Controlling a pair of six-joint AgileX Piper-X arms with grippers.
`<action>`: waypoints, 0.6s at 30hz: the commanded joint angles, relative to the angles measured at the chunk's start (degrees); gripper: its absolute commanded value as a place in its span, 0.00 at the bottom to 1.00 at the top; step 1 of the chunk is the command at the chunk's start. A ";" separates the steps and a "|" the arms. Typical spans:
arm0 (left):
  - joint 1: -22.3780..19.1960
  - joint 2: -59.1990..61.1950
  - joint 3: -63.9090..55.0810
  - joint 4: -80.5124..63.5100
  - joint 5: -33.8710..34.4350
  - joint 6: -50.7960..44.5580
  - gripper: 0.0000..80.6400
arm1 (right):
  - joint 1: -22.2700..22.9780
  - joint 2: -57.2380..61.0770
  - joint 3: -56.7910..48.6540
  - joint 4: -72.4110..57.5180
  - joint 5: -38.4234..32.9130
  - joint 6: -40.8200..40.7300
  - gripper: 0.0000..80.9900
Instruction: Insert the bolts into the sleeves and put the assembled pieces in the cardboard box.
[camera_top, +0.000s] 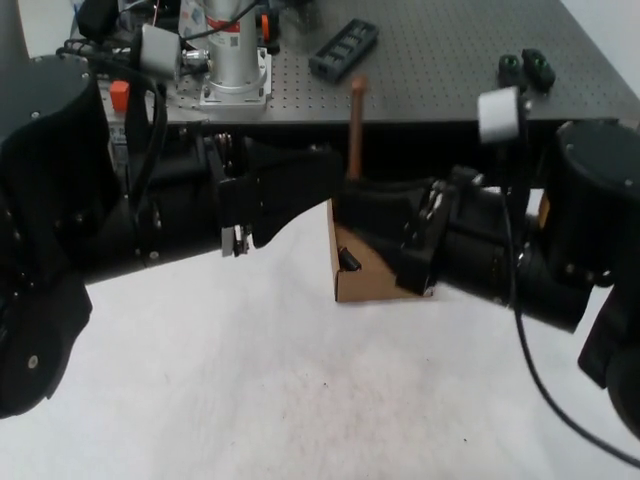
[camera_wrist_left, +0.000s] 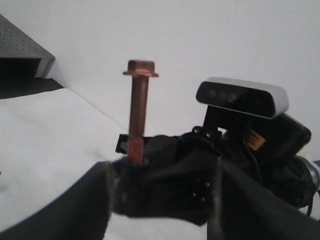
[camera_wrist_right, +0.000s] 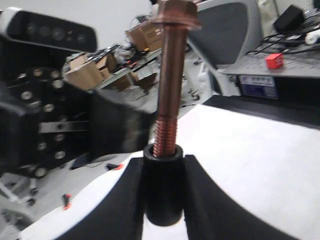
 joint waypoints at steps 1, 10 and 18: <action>-0.09 -0.26 -0.35 -0.26 -0.30 2.63 0.50 | -2.93 -0.86 -1.17 -1.49 3.62 -9.41 0.02; -0.09 -0.26 -0.35 0.01 -2.57 8.56 0.50 | -5.62 0.37 -5.38 -1.54 17.79 -31.05 0.02; -0.09 -0.26 -0.35 0.11 -2.96 8.54 0.50 | -5.62 8.00 -10.66 0.63 18.78 -28.96 0.02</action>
